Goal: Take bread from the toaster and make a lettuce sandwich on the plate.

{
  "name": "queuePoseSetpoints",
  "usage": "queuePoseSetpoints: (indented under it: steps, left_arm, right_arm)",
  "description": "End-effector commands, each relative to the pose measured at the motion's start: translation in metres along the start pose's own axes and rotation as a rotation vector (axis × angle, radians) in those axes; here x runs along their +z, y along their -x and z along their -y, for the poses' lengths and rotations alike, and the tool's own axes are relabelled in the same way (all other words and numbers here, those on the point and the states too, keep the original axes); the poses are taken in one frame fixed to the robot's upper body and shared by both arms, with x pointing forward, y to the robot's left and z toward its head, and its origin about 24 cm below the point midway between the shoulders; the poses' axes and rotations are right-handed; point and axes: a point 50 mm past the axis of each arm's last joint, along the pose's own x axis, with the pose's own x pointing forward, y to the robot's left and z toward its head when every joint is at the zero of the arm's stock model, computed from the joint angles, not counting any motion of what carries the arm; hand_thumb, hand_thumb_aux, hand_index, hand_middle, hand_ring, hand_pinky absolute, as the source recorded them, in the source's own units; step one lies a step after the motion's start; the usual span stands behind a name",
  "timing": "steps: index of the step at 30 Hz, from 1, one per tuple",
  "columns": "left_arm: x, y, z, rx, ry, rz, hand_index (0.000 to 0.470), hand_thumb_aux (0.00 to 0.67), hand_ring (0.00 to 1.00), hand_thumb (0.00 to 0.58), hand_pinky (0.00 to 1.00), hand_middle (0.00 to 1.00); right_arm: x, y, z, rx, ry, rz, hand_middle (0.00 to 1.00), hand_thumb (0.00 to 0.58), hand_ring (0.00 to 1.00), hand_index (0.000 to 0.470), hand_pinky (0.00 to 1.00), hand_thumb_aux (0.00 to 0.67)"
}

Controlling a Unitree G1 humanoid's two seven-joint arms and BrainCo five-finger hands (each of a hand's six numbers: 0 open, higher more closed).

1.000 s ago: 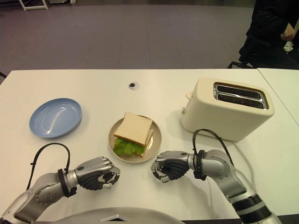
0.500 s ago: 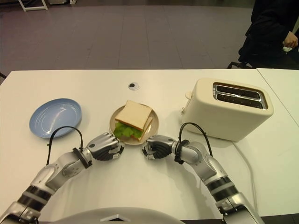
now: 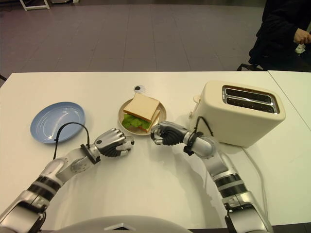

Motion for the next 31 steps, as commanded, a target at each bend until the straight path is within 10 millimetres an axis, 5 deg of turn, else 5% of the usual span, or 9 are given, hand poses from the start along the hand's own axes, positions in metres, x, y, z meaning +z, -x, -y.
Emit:
queuePoseSetpoints:
  steps: [1,2,4,9,18,31]
  left_arm:
    - [0.039,0.04,-0.016,0.124,0.234,-0.005,0.0,0.0,0.0,0.0,0.0,0.0]
    - [0.048,0.047,-0.017,0.192,0.386,0.001,0.0,0.0,0.0,0.0,0.0,0.0]
    - [0.051,0.054,-0.019,0.324,0.603,-0.03,0.0,0.0,0.0,0.0,0.0,0.0]
    - [0.034,0.051,-0.028,0.477,0.808,-0.087,0.0,0.0,0.0,0.0,0.0,0.0]
    - [0.027,0.044,-0.018,0.473,0.895,-0.084,0.0,0.0,0.0,0.0,0.0,0.0]
    - [0.012,0.018,-0.02,0.45,1.035,0.027,0.0,0.0,0.0,0.0,0.0,0.0]
  right_arm:
    - [0.018,0.047,-0.018,0.049,-0.256,0.142,0.6,0.075,0.6,0.031,0.6,0.045]
    - [0.023,0.055,-0.024,0.037,-0.342,0.176,0.29,0.0,0.29,0.0,0.29,0.0]
    - [0.026,0.06,-0.03,-0.019,-0.472,0.22,0.0,0.0,0.0,0.0,0.0,0.0]
    - [0.023,0.045,-0.028,-0.25,-0.677,0.338,0.0,0.0,0.0,0.0,0.0,0.0]
    - [0.012,0.037,-0.029,-0.315,-0.705,0.381,0.0,0.0,0.0,0.0,0.0,0.0]
    - [-0.016,0.028,-0.005,-0.51,-0.674,0.331,0.0,0.0,0.0,0.0,0.0,0.0]
